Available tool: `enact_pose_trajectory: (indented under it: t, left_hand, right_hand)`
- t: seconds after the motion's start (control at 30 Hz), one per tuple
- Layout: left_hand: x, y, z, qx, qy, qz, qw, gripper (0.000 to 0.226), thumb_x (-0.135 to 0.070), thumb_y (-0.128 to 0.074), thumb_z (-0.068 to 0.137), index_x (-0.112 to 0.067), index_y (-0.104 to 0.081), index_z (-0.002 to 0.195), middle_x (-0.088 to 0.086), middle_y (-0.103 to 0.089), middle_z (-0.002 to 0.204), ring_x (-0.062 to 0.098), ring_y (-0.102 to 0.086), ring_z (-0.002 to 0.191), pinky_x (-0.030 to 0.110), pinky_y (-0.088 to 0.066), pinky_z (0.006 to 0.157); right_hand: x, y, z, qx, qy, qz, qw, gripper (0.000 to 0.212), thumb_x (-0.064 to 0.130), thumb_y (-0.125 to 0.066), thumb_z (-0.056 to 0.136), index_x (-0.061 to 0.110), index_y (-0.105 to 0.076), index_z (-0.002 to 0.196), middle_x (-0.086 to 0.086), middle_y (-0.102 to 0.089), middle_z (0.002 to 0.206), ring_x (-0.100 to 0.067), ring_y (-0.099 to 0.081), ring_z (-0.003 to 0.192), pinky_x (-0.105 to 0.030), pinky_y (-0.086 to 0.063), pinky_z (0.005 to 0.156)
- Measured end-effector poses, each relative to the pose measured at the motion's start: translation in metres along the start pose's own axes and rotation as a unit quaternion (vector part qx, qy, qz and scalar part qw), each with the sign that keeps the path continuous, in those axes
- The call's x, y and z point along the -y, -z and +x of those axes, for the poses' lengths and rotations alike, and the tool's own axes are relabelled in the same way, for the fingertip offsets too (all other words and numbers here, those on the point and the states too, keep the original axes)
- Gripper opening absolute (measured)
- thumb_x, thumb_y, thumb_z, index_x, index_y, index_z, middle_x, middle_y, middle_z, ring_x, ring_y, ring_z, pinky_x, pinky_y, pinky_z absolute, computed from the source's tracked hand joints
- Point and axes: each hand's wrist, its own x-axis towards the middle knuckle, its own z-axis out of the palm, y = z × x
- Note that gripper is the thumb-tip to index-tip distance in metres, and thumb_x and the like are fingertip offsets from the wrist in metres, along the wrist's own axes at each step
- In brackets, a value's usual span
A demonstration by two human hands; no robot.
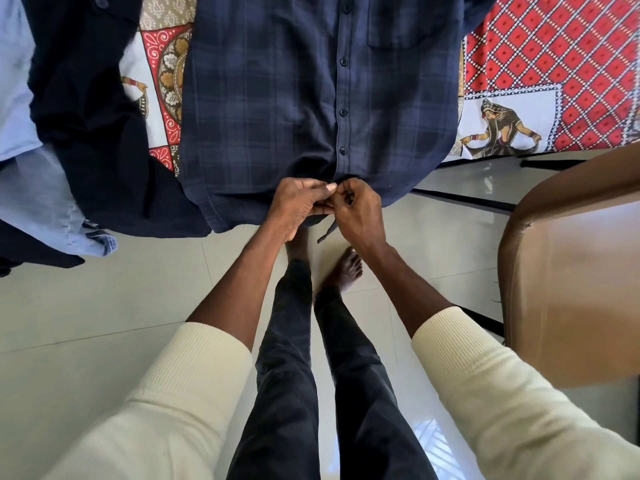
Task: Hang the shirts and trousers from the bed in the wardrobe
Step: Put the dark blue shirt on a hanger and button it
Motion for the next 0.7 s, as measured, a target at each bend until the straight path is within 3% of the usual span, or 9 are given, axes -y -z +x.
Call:
enact_pose_trajectory:
  t: [0.23,0.43,0.57,0.7]
  left_hand:
    - [0.004,-0.001,0.009,-0.008,-0.013,-0.006,1.0,0.011,-0.011,-0.071,0.088,0.001,-0.072,0.087,0.01,-0.071,0.075,0.021,-0.07,0.073,0.033,-0.061,0.07]
    - [0.008,-0.005,0.009,-0.022,-0.043,0.012,0.999,0.015,-0.012,-0.067,0.092,-0.001,-0.071,0.082,0.006,-0.068,0.064,0.016,-0.066,0.057,0.028,-0.059,0.061]
    - [0.013,-0.007,0.013,-0.025,-0.044,0.049,0.998,0.021,-0.012,-0.062,0.096,-0.003,-0.067,0.077,0.005,-0.065,0.06,0.015,-0.062,0.055,0.029,-0.057,0.062]
    - [0.011,-0.006,0.018,-0.006,-0.042,0.137,0.99,0.033,-0.015,-0.057,0.099,-0.01,-0.061,0.066,0.004,-0.058,0.054,0.014,-0.053,0.05,0.026,-0.047,0.053]
  right_hand:
    - [-0.001,-0.002,-0.002,-0.027,0.04,-0.041,0.998,0.012,0.011,-0.051,0.093,0.011,-0.052,0.081,-0.004,-0.055,0.085,-0.017,-0.052,0.074,-0.031,-0.044,0.065]
    - [-0.004,0.0,0.004,-0.006,0.04,-0.038,0.998,0.017,0.013,-0.046,0.096,0.004,-0.053,0.083,-0.005,-0.056,0.086,-0.022,-0.057,0.077,-0.037,-0.052,0.069]
    - [-0.007,0.007,0.01,0.003,0.044,-0.041,0.998,0.014,0.008,-0.049,0.094,0.001,-0.057,0.085,-0.006,-0.058,0.086,-0.015,-0.053,0.073,-0.014,-0.04,0.061]
    - [-0.013,0.014,0.009,0.018,0.103,-0.041,0.994,0.009,-0.001,-0.052,0.09,0.001,-0.059,0.086,-0.006,-0.058,0.086,-0.009,-0.048,0.076,-0.01,-0.037,0.065]
